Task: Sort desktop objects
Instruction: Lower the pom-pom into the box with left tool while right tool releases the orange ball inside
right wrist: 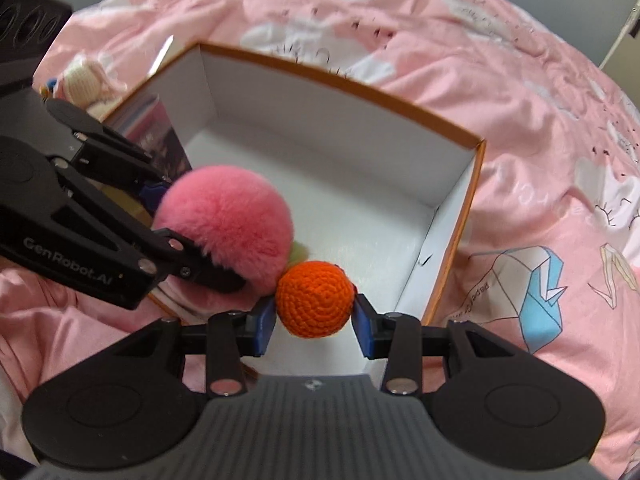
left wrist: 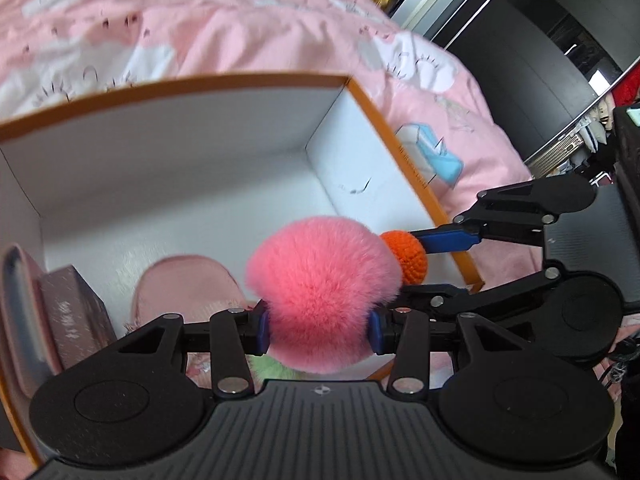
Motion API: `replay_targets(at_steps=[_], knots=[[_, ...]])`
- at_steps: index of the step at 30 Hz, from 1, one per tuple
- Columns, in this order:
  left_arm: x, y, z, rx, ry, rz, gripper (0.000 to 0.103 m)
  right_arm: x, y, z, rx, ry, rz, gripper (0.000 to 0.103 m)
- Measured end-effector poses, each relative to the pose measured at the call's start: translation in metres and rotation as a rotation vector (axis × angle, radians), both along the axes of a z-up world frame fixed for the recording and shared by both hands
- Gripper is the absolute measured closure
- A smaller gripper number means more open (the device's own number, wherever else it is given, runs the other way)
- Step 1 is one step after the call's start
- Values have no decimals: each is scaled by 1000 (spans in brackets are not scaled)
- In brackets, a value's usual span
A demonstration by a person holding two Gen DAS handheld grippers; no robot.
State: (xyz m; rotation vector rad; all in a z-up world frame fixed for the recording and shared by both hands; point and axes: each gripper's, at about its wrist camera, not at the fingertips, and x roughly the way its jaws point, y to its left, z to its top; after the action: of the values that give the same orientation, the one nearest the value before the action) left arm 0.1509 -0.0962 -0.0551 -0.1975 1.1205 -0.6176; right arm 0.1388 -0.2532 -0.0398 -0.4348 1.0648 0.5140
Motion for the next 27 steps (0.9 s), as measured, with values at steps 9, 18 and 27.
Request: replay_targets(at_steps=[9,18,27], knots=[[2,-1,-17,0,61,5,53,8,-1,-11,-45,78,-2,59],[-6,2,-8,16,28,24,53,9,-1,-10,-81,79,-16,59],[-25,19,14,20,-50,42,53,8,0,-7,-116,78,-7,59]])
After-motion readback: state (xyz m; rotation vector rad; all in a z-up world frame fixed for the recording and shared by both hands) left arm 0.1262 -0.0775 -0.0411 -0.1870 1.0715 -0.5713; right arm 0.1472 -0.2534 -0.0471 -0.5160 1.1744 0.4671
